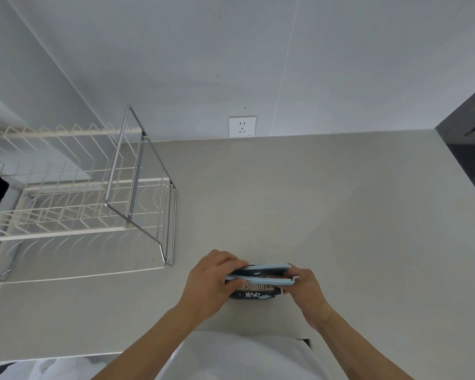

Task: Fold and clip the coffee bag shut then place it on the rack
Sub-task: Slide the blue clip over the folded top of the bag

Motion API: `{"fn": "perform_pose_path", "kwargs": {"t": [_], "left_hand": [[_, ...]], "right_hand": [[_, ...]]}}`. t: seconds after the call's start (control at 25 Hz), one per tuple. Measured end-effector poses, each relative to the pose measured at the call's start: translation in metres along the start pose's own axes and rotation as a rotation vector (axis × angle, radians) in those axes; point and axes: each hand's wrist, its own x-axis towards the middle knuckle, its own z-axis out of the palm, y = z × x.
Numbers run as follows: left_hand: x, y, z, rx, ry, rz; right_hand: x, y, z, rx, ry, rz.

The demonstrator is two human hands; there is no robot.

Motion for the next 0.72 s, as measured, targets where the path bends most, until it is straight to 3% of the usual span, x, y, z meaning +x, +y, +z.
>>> {"fn": "perform_pose_path", "kwargs": {"t": [0.24,0.72], "left_hand": [[0.027,0.022,0.008,0.234,-0.183,0.169],[0.045,0.045,0.032,0.186,-0.223,0.153]], "right_hand": [[0.001,-0.001,0.001,0.077,-0.024,0.013],[-0.008,-0.014,-0.005,0.045,-0.007,0.018]]}}
